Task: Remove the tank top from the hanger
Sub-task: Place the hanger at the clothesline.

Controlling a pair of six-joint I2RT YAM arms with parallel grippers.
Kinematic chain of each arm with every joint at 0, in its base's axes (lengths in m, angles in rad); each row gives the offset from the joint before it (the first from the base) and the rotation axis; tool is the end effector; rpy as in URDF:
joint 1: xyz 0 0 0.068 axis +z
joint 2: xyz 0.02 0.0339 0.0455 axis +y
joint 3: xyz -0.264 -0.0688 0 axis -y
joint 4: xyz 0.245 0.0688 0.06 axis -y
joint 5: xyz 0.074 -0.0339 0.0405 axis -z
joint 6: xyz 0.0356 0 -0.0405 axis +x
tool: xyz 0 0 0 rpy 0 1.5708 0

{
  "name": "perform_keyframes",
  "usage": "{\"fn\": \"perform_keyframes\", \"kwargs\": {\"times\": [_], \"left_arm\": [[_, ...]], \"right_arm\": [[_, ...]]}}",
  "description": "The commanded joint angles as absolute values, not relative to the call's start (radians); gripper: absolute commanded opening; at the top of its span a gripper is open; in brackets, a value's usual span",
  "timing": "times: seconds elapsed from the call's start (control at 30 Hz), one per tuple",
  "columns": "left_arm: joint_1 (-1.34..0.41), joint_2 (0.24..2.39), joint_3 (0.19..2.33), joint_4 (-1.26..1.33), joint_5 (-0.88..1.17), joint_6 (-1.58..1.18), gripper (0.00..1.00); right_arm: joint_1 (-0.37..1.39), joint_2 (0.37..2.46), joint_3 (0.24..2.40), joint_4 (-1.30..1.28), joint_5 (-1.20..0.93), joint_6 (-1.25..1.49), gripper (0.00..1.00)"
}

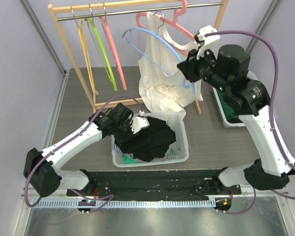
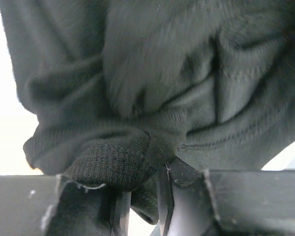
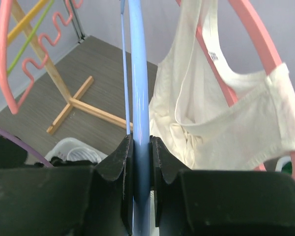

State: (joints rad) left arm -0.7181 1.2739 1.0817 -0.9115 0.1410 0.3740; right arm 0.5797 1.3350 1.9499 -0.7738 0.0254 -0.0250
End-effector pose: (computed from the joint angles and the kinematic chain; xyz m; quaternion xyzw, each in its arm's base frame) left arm 0.1804 -0.1642 0.2805 0.5179 0.8209 -0.1070 0.2157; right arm 0.1946 0.1264 0.5432 -0.2187 0.7289 0.1683 0.6266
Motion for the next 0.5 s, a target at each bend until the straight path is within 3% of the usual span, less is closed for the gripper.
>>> {"fn": "perform_keyframes", "kwargs": {"times": [0.0,0.07,0.13,0.17,0.47], "left_arm": [[-0.742,1.307,1.028,-0.854,0.17,0.376,0.32],[-0.764,1.315,1.023,-0.865,0.19,0.38,0.41],[-0.798,1.315,1.051,-0.893,0.183,0.376,0.74],[-0.807,1.313,1.072,-0.905,0.176,0.374,0.99],[-0.815,1.23,1.397,-1.045,0.187,0.385,1.0]], "right_arm": [[0.618,1.396,2.092,-0.67,0.034,-0.051,0.01],[0.664,1.433,2.144,-0.702,0.063,-0.078,0.01],[0.718,1.482,2.215,-0.722,0.153,-0.113,0.01],[0.774,1.497,2.233,-0.742,0.187,-0.13,0.01],[0.842,1.578,2.338,-0.753,0.334,-0.175,0.01]]}}
